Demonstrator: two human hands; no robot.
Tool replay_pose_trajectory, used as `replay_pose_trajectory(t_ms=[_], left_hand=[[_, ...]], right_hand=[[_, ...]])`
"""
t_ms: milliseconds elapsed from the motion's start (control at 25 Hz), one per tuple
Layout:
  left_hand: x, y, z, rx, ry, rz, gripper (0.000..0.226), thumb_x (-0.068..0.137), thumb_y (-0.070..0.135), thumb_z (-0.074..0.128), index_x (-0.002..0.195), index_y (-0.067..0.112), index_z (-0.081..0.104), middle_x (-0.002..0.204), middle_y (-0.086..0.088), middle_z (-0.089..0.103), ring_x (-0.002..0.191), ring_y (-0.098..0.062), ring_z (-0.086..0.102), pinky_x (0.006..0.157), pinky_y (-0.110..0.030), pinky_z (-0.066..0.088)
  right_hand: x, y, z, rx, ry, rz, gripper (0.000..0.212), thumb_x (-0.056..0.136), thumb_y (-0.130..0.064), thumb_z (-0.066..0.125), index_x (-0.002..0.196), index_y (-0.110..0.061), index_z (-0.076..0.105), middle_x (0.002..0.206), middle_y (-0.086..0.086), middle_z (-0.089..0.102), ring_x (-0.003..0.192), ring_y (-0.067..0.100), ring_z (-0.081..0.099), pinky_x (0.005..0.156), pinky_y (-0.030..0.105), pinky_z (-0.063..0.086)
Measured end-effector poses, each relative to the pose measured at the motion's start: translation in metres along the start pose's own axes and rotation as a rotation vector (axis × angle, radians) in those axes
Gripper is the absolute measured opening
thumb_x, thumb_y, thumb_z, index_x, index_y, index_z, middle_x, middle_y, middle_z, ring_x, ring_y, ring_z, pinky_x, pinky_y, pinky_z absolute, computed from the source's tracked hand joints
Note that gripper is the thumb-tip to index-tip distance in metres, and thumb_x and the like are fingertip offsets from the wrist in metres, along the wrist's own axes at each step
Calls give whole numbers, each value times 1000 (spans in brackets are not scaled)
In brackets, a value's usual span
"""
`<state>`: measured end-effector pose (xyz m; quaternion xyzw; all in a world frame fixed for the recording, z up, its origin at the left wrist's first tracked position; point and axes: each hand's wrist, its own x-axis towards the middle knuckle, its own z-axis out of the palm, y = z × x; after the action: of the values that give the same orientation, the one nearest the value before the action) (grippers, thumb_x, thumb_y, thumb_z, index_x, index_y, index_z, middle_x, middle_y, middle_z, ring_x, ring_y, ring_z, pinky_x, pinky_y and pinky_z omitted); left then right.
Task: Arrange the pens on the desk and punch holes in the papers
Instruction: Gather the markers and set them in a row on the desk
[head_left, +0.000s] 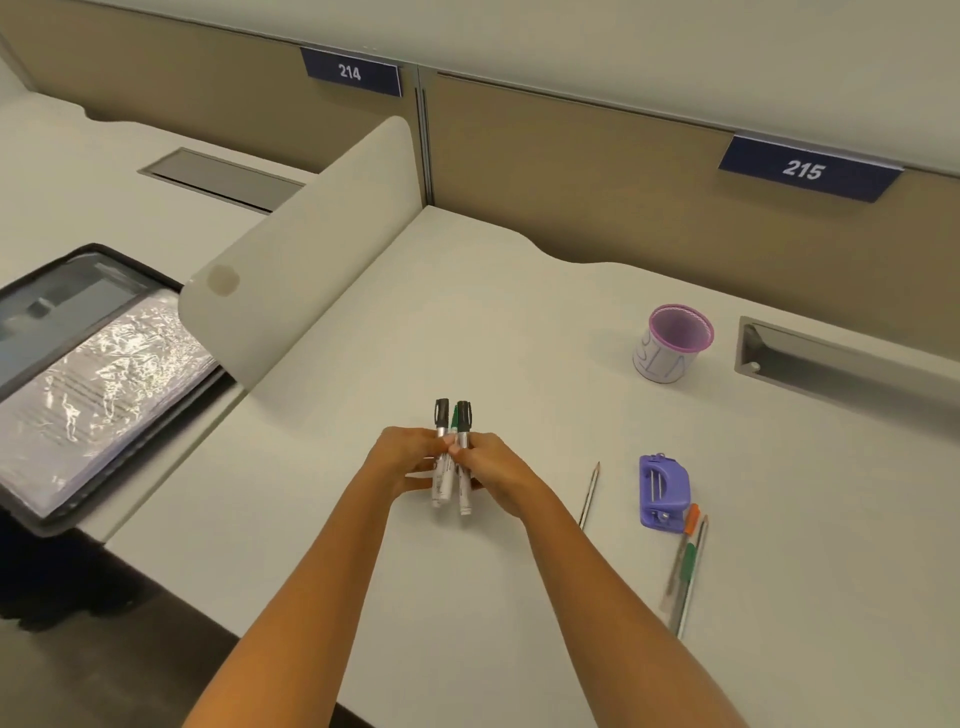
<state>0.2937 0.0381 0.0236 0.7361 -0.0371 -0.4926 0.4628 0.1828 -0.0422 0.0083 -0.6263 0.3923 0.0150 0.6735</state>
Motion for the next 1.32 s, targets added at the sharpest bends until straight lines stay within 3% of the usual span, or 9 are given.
replay_pose_trajectory(t_ms=[240, 320, 400, 520, 640, 880, 1040, 1160, 1320], left_hand=[[46, 14, -10, 314, 145, 146, 23, 73, 22, 80, 88, 7, 71, 87, -14, 73, 81, -28, 71, 76, -40, 59], [53, 15, -9, 432, 203, 208, 19, 72, 27, 80, 82, 12, 73, 81, -10, 73, 74, -24, 69, 74, -39, 58], [56, 15, -8, 524, 246, 257, 18, 71, 31, 79, 81, 18, 73, 81, -6, 73, 68, -20, 64, 62, -30, 52], [56, 16, -9, 630, 291, 261, 19, 71, 38, 77, 83, 24, 73, 82, -3, 72, 72, -21, 62, 61, -25, 43], [56, 15, -12, 695, 293, 264, 24, 73, 41, 74, 92, 25, 72, 88, -1, 71, 76, -21, 61, 64, -27, 42], [61, 15, -23, 650, 214, 274, 28, 73, 39, 75, 95, 22, 71, 92, 0, 72, 80, -23, 67, 69, -30, 51], [64, 13, -27, 627, 190, 282, 26, 74, 36, 74, 97, 23, 71, 90, 0, 73, 73, -23, 68, 71, -32, 54], [64, 13, -26, 624, 185, 306, 27, 75, 37, 73, 98, 23, 71, 89, 1, 73, 70, -21, 66, 68, -30, 53], [64, 13, -25, 644, 202, 321, 28, 77, 36, 72, 101, 21, 71, 96, -2, 73, 80, -20, 65, 66, -28, 45]], right_hand=[[43, -1, 22, 70, 380, 102, 15, 83, -13, 67, 96, -6, 71, 99, 15, 73, 95, 31, 69, 89, 47, 55], [52, -5, 25, 29, 441, 132, 13, 79, -15, 69, 90, -8, 72, 94, 13, 74, 91, 31, 70, 84, 45, 57], [58, -9, 28, -46, 488, 163, 18, 78, -18, 69, 92, -7, 72, 94, 12, 74, 90, 30, 70, 78, 40, 57], [63, -14, 32, -133, 530, 196, 25, 79, -21, 69, 99, -7, 68, 98, 11, 72, 87, 27, 68, 65, 32, 49], [64, -17, 37, -171, 560, 207, 28, 80, -24, 69, 103, -8, 64, 102, 10, 70, 91, 28, 67, 65, 31, 45], [62, -18, 44, -211, 584, 225, 32, 78, -21, 74, 104, -7, 63, 102, 9, 70, 91, 26, 67, 63, 29, 44], [60, -19, 48, -222, 603, 214, 28, 80, -25, 74, 100, -6, 67, 98, 9, 72, 84, 23, 69, 48, 22, 39], [60, -18, 50, -209, 626, 202, 29, 81, -29, 71, 99, -6, 67, 96, 10, 71, 83, 25, 69, 50, 24, 40], [58, -16, 52, -204, 689, 190, 26, 84, -28, 67, 98, -6, 65, 96, 10, 69, 81, 24, 66, 50, 25, 39]])
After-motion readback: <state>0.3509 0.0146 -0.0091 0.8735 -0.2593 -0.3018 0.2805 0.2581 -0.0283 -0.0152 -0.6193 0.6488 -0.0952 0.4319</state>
